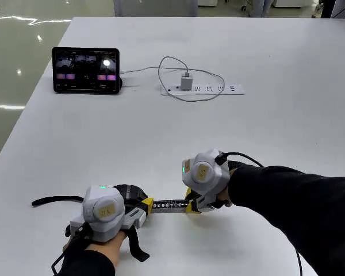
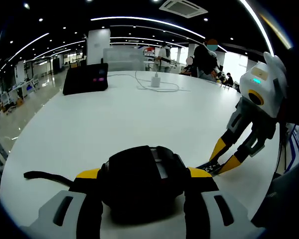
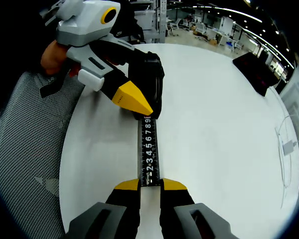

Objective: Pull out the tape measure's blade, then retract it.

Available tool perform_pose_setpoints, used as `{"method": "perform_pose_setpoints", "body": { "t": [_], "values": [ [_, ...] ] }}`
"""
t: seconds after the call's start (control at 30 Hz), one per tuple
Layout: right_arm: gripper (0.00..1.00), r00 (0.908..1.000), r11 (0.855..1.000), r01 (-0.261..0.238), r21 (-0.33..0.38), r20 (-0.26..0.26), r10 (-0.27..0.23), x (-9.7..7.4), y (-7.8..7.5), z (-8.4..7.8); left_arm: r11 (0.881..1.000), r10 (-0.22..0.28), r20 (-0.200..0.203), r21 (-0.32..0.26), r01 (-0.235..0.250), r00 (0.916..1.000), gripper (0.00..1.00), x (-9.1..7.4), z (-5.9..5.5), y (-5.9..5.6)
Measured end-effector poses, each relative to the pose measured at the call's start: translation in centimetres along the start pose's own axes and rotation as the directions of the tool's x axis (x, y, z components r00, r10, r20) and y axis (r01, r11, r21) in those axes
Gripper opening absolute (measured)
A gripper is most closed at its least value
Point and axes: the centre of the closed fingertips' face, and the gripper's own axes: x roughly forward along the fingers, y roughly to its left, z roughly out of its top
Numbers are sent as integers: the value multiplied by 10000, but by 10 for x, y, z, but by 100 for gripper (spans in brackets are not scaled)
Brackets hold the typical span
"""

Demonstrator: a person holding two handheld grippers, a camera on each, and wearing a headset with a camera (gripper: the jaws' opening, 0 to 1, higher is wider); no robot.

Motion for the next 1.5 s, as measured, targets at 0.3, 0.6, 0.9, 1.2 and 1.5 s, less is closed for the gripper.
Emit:
{"method": "perform_pose_setpoints", "body": {
  "t": [0.3, 0.6, 0.9, 1.2, 1.5],
  "values": [
    [10, 9997, 9998, 9, 188, 232, -13, 2, 1, 5, 10000, -36, -35, -53, 36, 10000, 61, 0, 0, 0],
    [11, 9996, 9999, 28, 129, 285, -32, 5, 2, 9, 9999, -46, -39, -100, 46, 10000, 61, 0, 0, 0],
    [11, 9994, 10000, 31, 86, 332, -34, 6, 1, 12, 9999, -65, -79, -124, 64, 9999, 61, 0, -1, 0],
    [11, 9991, 9999, 79, 78, 413, -82, 8, 0, 15, 9994, -204, -102, -289, 201, 9997, 60, -1, -1, 0],
    [11, 9979, 9998, -4, 199, 642, -9, 10, -1, 20, 9989, -245, -6, -388, 244, 9997, 60, -1, 0, 1]
  ]
}}
